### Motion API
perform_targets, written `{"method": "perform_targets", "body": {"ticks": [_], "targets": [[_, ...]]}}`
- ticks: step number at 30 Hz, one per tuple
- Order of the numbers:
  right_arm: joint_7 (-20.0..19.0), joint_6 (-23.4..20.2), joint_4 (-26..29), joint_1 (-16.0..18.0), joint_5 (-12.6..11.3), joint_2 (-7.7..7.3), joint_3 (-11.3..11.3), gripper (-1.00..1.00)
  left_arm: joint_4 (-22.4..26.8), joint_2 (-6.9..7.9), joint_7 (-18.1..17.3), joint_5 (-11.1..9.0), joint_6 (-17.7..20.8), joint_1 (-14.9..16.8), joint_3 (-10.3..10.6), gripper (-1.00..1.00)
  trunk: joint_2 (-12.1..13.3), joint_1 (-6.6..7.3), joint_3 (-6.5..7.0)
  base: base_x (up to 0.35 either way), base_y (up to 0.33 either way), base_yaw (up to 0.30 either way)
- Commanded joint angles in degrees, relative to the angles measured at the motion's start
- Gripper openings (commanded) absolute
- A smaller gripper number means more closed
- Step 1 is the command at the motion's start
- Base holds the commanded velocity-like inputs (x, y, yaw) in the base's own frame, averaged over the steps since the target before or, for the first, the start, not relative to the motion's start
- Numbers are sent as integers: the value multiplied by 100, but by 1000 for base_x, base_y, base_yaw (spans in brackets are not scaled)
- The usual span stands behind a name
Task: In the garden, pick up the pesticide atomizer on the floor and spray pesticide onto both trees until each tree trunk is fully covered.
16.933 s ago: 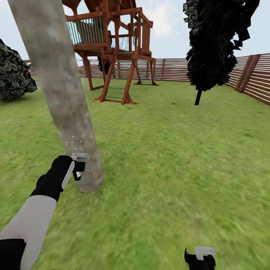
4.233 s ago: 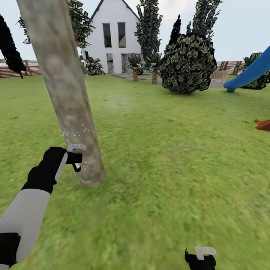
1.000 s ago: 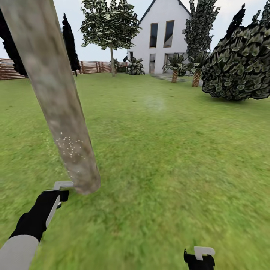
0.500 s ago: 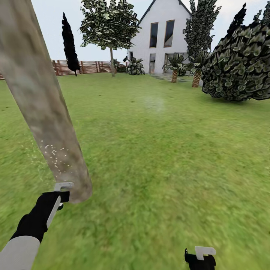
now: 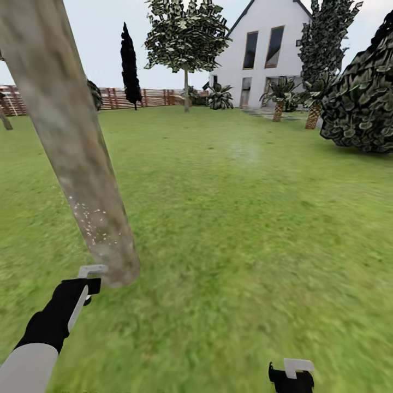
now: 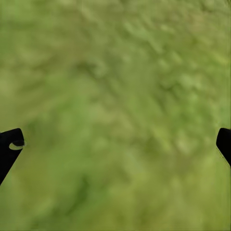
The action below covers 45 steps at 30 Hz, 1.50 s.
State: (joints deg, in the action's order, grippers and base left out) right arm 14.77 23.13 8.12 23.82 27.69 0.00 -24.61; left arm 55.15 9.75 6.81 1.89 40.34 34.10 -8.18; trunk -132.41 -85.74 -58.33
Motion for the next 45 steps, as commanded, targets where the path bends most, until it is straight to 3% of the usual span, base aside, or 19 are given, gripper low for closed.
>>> {"method": "perform_targets", "body": {"ticks": [1, 19, 32, 45], "targets": [[0, -1, 3, 0, 0, 0, 0, 100, -4, 0, 7, 11, 0, 0, 1, -100, 0, 0, 0, 135, -274, 276], [0, 1, 5, 0, 0, 0, 0, 100, -13, 0, 6, 12, 0, 0, 8, -100, 0, 0, 0, 167, -250, 56], [0, -1, 3, 0, 0, 0, 0, 100, -13, 53, 9, 22, 0, 0, -34, -100, 0, 0, 0, 149, -244, 252], [2, 7, 6, 0, -3, -2, 0, 100, -13, 53, 13, 22, 0, 0, -35, -100, 0, 0, 0, 87, -259, 13]]}}
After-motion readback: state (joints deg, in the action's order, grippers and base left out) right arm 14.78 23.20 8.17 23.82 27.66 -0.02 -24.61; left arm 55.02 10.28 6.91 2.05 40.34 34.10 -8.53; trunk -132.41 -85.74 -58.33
